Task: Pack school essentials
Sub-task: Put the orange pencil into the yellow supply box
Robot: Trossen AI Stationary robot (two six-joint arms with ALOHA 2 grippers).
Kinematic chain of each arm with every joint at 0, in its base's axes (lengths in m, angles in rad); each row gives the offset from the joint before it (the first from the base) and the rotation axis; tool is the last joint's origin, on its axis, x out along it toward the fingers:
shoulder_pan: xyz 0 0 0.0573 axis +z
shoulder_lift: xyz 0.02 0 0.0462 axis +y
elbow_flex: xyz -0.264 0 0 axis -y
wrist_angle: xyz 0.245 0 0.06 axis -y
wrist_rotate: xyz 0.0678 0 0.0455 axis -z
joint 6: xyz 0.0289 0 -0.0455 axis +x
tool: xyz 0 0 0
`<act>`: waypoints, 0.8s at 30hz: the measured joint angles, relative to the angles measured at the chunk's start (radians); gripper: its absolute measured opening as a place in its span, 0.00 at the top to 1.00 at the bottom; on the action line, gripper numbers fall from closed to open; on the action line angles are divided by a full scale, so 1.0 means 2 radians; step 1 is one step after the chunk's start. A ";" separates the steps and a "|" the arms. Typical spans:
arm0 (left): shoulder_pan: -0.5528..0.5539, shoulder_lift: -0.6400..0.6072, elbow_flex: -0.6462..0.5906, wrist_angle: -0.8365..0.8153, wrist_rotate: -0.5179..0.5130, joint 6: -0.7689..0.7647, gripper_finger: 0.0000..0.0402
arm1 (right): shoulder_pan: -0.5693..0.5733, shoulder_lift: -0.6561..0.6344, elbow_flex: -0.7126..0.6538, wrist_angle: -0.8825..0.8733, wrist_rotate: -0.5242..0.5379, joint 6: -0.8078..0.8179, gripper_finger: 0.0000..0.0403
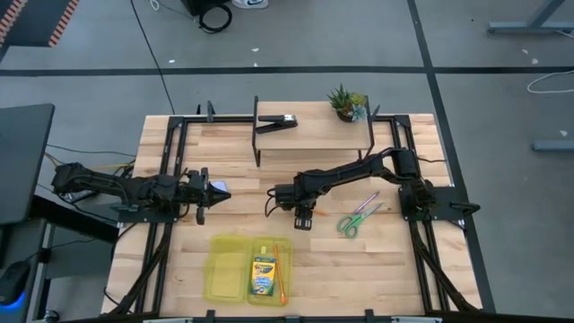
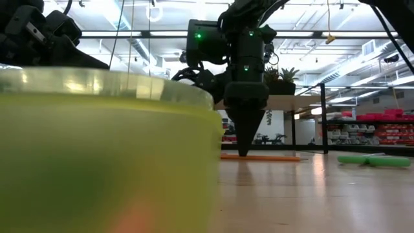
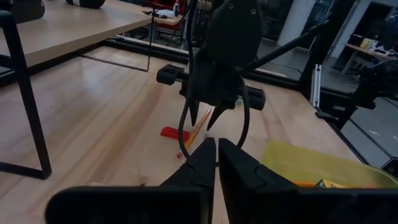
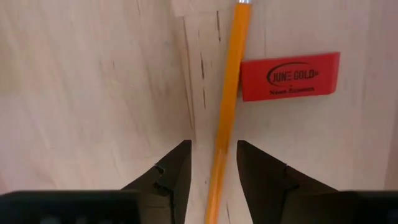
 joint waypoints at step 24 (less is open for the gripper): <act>0.000 0.000 0.000 0.000 0.000 -0.004 0.94 | -0.002 -0.001 -0.014 0.039 0.008 -0.009 0.77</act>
